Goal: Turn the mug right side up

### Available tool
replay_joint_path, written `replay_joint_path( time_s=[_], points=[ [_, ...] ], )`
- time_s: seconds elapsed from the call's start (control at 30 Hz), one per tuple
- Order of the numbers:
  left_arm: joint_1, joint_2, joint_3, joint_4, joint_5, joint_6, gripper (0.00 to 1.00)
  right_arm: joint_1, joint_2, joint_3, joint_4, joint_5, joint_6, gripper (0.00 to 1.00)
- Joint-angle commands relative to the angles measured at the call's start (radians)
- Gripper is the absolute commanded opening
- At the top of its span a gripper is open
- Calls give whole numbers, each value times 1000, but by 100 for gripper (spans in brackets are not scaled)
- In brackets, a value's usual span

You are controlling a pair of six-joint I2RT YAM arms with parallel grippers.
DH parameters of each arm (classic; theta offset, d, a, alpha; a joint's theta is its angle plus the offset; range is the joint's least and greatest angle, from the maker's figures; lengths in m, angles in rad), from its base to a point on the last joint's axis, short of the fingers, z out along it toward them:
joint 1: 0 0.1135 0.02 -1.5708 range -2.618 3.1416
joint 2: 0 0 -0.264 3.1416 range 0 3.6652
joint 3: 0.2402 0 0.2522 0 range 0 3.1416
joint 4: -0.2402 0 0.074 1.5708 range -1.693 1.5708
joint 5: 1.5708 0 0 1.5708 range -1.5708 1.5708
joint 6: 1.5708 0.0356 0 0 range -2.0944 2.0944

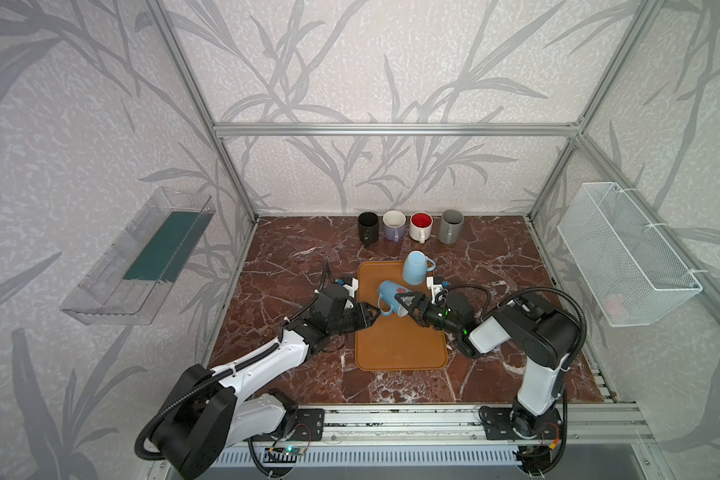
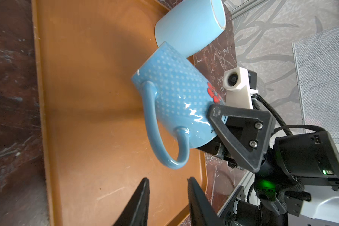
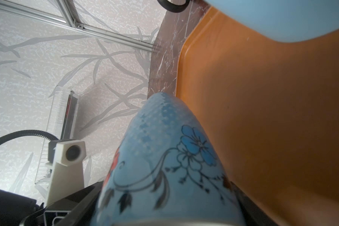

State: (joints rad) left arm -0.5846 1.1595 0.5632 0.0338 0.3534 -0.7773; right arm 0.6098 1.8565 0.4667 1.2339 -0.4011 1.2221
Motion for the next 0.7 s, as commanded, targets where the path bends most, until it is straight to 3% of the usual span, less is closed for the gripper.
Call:
replay_joint_path(
  time_s=[0.0,0.47,0.67],
  points=[
    [-26,-42,53,-128,-76,133,36,5,-86,28,-40,-11,-42,55],
    [-152,-68,56,-113,-305,443,39,-53,-427,181,-794,-90,-244,56],
    [-215,-63,32,-38,-356,563,39,-89,-480,233,-974,-120,-294,56]
  ],
)
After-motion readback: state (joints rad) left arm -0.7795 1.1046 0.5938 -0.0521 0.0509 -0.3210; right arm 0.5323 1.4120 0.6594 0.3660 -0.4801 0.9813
